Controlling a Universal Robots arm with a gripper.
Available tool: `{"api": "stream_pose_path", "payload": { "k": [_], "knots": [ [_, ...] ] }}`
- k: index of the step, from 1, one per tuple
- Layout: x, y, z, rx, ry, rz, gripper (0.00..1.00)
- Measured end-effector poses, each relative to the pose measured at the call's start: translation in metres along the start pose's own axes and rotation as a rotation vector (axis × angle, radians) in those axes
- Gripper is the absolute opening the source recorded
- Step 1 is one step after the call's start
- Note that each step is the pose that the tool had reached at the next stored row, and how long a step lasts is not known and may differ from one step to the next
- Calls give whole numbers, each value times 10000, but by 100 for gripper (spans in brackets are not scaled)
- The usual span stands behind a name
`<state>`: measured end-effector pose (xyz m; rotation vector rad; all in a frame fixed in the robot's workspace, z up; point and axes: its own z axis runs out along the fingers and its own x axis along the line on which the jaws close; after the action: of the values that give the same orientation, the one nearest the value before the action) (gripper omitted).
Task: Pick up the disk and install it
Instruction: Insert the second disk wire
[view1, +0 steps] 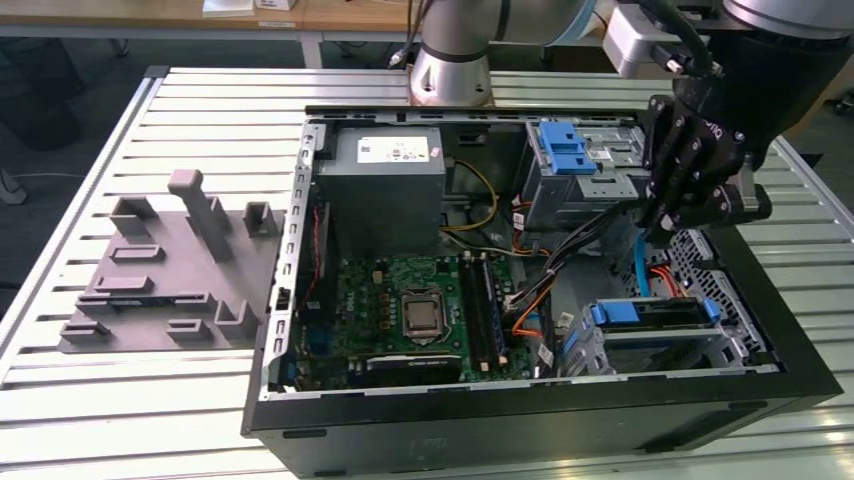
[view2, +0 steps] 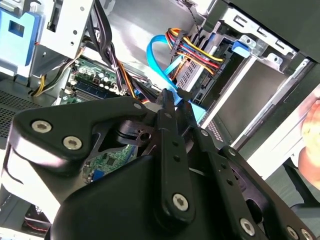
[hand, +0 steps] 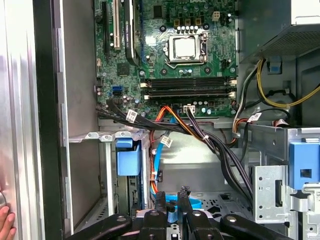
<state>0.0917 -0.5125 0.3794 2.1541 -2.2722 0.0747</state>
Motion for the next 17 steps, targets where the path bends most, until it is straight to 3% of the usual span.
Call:
{"api": "stream_pose_path", "payload": {
  "k": [2, 3, 14, 16, 17],
  "knots": [
    [0, -3, 6, 2, 45, 3, 23],
    [0, -5, 9, 3, 65, 5, 16],
    [-1, -19, 44, 5, 127, 35, 16],
    [-2, -19, 49, 5, 140, 43, 17],
    [-2, -20, 53, 7, 155, 45, 23]
  ]
}}
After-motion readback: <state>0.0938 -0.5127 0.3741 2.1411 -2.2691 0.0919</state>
